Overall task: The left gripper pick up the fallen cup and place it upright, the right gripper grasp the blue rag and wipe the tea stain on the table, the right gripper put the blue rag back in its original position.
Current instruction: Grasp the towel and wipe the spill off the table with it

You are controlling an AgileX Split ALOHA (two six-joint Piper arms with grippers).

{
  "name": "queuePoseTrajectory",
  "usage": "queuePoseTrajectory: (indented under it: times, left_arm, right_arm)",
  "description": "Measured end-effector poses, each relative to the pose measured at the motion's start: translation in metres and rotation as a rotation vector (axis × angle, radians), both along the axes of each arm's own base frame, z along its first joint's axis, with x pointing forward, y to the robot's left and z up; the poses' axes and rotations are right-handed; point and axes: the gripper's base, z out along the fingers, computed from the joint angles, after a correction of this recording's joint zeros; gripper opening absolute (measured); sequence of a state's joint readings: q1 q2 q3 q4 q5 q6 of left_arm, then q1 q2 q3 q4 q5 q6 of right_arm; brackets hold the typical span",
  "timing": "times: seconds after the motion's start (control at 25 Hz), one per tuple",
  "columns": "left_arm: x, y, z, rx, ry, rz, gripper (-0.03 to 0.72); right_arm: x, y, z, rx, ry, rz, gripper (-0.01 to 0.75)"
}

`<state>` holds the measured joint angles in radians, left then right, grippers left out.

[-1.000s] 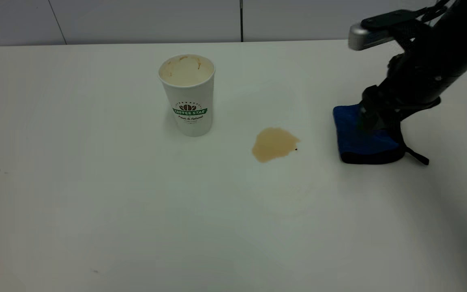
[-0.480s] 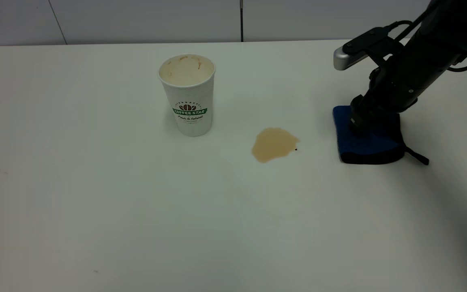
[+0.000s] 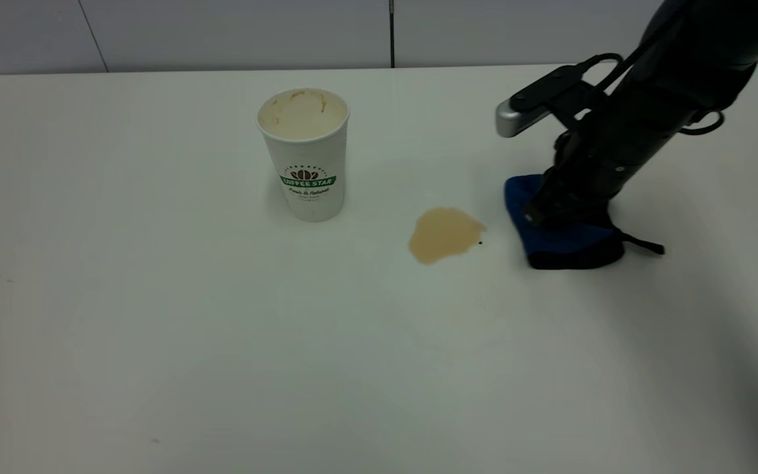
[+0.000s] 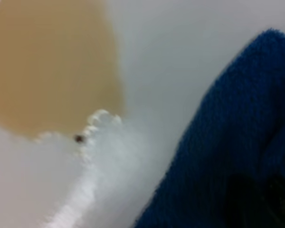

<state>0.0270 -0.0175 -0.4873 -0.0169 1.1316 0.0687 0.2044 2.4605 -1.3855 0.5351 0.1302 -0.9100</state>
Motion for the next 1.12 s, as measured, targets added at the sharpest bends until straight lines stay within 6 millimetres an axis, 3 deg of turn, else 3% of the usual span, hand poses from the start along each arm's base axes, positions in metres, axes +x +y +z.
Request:
queuePoseTrajectory:
  times: [0.36, 0.6, 0.76, 0.88, 1.12]
  left_arm:
    - [0.000, 0.000, 0.000, 0.000, 0.000, 0.000, 0.514]
    - [0.000, 0.000, 0.000, 0.000, 0.000, 0.000, 0.514]
    - [0.000, 0.000, 0.000, 0.000, 0.000, 0.000, 0.513]
    - [0.000, 0.000, 0.000, 0.000, 0.000, 0.000, 0.513]
    - [0.000, 0.000, 0.000, 0.000, 0.000, 0.000, 0.513]
  right_arm:
    - [0.007, 0.078, 0.005, 0.042, -0.059, 0.146, 0.055]
    - [-0.016, 0.111, 0.004, 0.078, 0.103, 0.269, 0.055]
    - [-0.035, 0.116, 0.002, 0.082, 0.277, 0.358, 0.055]
    - [-0.040, 0.109, 0.000, 0.009, 0.339, 0.437, 0.055]
    - [-0.017, 0.084, 0.004, -0.140, 0.200, 0.314, 0.055]
